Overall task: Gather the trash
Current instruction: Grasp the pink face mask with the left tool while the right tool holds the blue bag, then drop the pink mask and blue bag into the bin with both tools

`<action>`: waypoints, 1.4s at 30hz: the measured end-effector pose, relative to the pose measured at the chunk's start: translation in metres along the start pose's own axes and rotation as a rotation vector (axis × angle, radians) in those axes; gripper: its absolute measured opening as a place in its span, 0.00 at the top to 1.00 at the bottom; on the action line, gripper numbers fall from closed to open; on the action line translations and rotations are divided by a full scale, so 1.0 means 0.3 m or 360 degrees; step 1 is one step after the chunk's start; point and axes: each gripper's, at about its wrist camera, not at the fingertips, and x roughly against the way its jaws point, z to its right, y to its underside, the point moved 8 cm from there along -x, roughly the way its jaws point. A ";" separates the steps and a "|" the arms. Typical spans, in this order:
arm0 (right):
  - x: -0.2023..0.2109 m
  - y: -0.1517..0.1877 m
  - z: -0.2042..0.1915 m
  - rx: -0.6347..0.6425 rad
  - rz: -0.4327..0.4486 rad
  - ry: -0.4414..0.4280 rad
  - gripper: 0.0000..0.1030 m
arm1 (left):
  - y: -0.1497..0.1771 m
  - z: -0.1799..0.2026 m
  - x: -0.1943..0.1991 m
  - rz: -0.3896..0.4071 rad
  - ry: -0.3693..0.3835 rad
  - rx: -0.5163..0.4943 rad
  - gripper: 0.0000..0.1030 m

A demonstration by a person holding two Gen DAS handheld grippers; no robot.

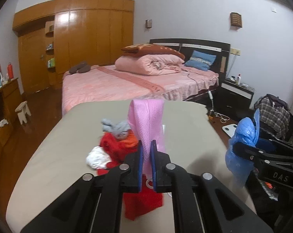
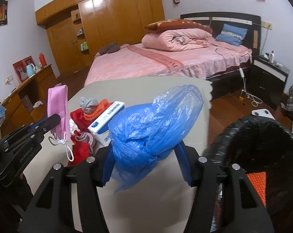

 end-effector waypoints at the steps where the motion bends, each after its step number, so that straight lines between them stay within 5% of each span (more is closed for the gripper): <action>1: 0.013 0.000 0.017 -0.0006 0.0006 0.0012 0.46 | -0.007 0.025 0.002 0.0004 0.0018 -0.0010 0.93; 42: 0.338 0.223 0.758 -0.0383 0.0043 0.0625 0.45 | 0.022 0.854 -0.019 -0.0059 0.0673 -0.0242 0.93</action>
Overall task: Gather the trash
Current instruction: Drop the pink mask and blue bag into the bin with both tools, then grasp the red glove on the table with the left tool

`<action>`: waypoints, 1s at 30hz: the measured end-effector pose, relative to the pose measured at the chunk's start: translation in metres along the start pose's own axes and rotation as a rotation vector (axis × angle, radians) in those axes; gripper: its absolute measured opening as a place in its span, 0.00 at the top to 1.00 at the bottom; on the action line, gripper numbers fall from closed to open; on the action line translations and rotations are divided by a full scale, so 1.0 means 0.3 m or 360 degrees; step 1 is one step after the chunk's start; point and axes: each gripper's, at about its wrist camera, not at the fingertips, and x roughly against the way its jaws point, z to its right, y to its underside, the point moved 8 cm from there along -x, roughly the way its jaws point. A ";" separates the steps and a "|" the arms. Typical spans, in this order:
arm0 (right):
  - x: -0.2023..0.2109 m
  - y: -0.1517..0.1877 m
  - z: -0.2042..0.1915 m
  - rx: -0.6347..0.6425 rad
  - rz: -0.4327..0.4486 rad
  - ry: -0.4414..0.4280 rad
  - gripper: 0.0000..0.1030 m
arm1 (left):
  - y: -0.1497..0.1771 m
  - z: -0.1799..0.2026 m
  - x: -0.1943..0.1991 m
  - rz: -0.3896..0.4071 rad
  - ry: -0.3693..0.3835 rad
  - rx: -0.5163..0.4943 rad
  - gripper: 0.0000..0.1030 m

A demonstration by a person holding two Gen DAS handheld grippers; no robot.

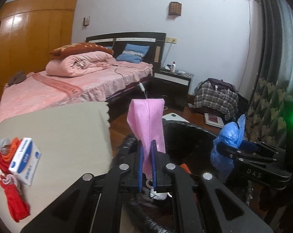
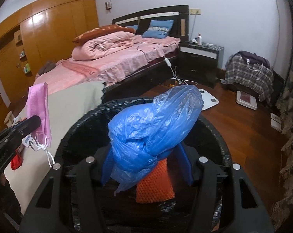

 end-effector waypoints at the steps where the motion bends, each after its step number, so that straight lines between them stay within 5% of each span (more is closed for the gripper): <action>1: -0.001 0.005 0.010 -0.0001 -0.0002 0.0009 0.44 | 0.000 0.008 -0.008 -0.0006 0.0009 -0.0001 0.93; 10: -0.019 0.018 0.054 -0.0015 -0.0018 0.0041 0.42 | 0.018 0.061 -0.089 -0.0070 0.0080 -0.0013 0.91; 15: -0.022 0.023 0.062 -0.0001 -0.0021 0.0085 0.23 | 0.025 0.053 -0.101 -0.0084 0.0090 -0.0002 0.53; 19: -0.014 0.023 0.065 0.0009 -0.0002 0.0113 0.10 | 0.033 0.020 -0.077 -0.0068 0.0046 0.0010 0.45; 26: 0.009 0.009 0.003 0.0012 0.0028 0.0049 0.07 | 0.032 -0.108 0.007 -0.0012 -0.0129 0.0010 0.22; 30: 0.018 -0.004 -0.092 0.0045 0.0039 -0.0027 0.07 | 0.048 -0.217 0.076 0.0003 -0.0253 0.0005 0.19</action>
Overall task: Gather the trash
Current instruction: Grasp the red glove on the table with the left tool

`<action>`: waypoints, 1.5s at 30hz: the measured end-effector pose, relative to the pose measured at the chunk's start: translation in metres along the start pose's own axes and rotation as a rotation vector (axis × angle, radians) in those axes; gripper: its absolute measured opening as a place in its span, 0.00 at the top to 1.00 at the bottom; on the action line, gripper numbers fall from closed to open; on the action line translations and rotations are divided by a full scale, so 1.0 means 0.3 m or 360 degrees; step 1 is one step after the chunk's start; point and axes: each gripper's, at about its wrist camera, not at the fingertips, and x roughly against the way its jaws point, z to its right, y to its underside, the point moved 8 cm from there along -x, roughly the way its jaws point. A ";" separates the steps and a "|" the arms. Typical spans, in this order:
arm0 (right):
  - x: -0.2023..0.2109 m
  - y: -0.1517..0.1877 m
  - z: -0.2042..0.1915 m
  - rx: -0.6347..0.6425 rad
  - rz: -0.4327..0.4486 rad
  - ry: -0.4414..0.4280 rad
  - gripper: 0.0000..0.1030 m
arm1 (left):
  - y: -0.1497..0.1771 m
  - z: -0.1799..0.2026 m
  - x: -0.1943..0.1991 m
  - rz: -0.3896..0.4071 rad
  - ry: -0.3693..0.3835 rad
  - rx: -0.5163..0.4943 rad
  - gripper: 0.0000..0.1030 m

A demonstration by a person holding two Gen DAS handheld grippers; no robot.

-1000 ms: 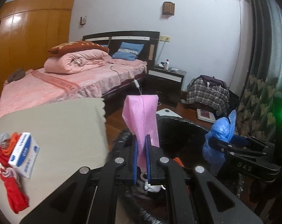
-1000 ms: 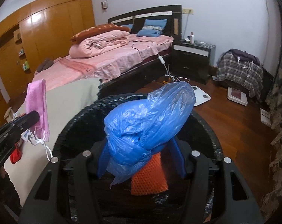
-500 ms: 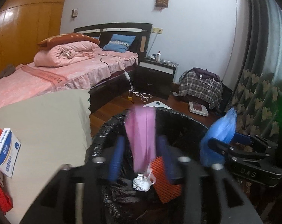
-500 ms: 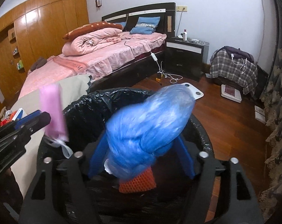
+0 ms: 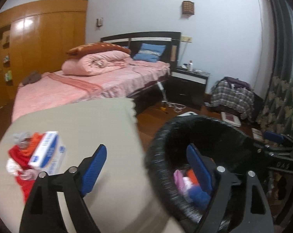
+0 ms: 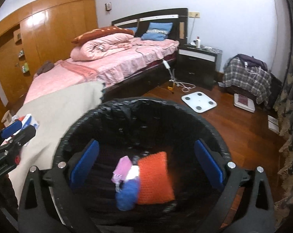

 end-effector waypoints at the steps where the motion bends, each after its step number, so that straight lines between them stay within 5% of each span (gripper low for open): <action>1: 0.002 -0.003 -0.029 0.0013 0.0006 -0.0021 0.07 | 0.004 -0.023 0.010 0.0001 -0.0023 0.0001 0.19; 12: -0.009 -0.014 -0.394 0.0176 -0.0006 -0.0290 0.07 | 0.108 -0.420 0.135 -0.0029 -0.0371 0.0116 0.19; 23: -0.047 0.017 -0.691 0.0305 -0.0034 -0.0476 0.07 | 0.247 -0.634 0.172 -0.0127 -0.0561 0.0243 0.19; 40: -0.136 0.099 -0.837 0.0393 -0.0120 -0.0533 0.07 | 0.340 -0.662 0.084 -0.0285 -0.0467 0.0306 0.29; 43: -0.141 0.106 -0.837 0.0394 -0.0125 -0.0530 0.07 | 0.356 -0.659 0.060 -0.0335 -0.0430 0.0315 0.41; 45: -0.144 0.111 -0.836 0.0398 -0.0128 -0.0528 0.07 | 0.368 -0.664 0.048 -0.0364 -0.0409 0.0339 0.58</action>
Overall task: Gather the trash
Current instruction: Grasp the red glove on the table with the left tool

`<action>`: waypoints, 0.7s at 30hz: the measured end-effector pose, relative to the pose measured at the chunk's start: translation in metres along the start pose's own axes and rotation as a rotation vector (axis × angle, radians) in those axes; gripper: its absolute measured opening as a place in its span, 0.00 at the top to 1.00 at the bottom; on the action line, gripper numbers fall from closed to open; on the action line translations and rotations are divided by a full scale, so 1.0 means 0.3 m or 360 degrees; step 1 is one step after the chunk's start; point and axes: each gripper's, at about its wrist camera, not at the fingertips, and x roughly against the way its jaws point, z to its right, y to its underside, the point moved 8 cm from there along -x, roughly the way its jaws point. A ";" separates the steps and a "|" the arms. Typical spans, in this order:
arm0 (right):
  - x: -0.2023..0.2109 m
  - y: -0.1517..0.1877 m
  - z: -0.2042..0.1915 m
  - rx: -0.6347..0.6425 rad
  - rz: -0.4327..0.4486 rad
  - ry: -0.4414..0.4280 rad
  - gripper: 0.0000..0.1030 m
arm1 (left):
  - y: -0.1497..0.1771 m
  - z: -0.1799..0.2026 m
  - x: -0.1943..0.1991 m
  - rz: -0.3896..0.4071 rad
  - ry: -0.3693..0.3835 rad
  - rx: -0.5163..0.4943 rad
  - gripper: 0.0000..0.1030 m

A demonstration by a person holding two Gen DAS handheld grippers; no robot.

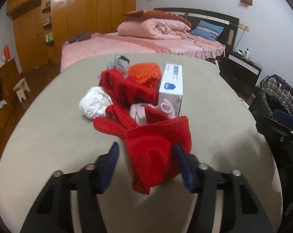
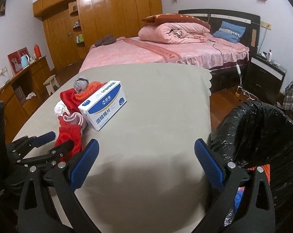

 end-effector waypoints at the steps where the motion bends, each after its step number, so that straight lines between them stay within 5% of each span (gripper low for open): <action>1: -0.002 0.001 -0.001 0.0001 -0.0003 0.0000 0.07 | 0.003 -0.001 -0.009 -0.0022 0.0022 0.0011 0.65; 3: -0.005 0.005 -0.004 0.0008 -0.0007 0.0000 0.07 | 0.008 -0.002 -0.013 -0.0033 0.0038 0.0018 0.80; 9: -0.018 0.013 -0.014 0.0031 -0.0029 0.0005 0.07 | 0.002 -0.002 0.014 0.0017 0.0084 0.0034 0.95; 21: -0.023 0.000 -0.048 0.0046 -0.0021 -0.0016 0.07 | -0.044 -0.115 0.151 0.0159 -0.0079 -0.0002 0.95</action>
